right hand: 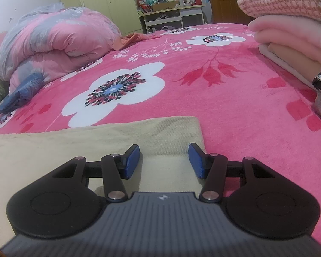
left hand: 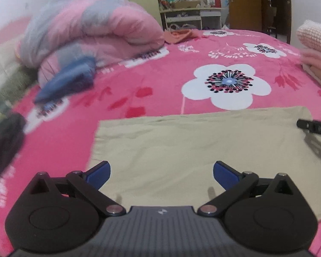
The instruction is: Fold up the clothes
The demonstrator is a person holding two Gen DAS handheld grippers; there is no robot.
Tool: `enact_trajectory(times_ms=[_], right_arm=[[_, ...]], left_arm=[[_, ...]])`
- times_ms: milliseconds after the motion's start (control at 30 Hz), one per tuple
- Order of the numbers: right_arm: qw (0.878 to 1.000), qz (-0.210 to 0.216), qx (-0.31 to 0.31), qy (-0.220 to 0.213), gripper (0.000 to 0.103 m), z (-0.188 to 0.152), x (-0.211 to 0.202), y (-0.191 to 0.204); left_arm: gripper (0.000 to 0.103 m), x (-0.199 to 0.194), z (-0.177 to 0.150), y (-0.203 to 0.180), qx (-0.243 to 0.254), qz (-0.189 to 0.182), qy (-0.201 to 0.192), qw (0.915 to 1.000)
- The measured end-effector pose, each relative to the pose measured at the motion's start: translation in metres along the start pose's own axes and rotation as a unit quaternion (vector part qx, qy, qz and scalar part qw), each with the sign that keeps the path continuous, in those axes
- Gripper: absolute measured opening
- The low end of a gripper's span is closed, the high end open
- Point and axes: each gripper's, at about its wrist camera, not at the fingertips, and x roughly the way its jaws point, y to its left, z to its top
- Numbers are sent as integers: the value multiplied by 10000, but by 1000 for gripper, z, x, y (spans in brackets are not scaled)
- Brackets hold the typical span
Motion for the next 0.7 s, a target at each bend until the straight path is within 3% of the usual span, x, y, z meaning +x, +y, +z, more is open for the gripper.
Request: enact_trajectory(times_ms=[100, 200, 500, 600, 667, 700], right_arm=[[10000, -61, -78, 15, 51, 0, 1, 3], [9999, -83, -102, 9, 51, 0, 2, 3], [9995, -153, -238, 125, 54, 2, 2, 8], [9978, -245, -471, 397, 59, 11, 2, 17], [9969, -314, -525, 501, 73, 19, -3, 25], [9963, -348, -552, 553, 75, 23, -5, 28]], left_arm=[[103, 28, 1, 3, -254, -286, 286, 9989], [103, 51, -1, 3, -214, -297, 623, 9974], [103, 50, -5, 2, -226, -233, 514, 9981], [103, 50, -5, 1, -208, -233, 511, 9982], [103, 50, -5, 2, -185, -240, 500, 9983], [103, 50, -6, 2, -178, -257, 474, 9984]])
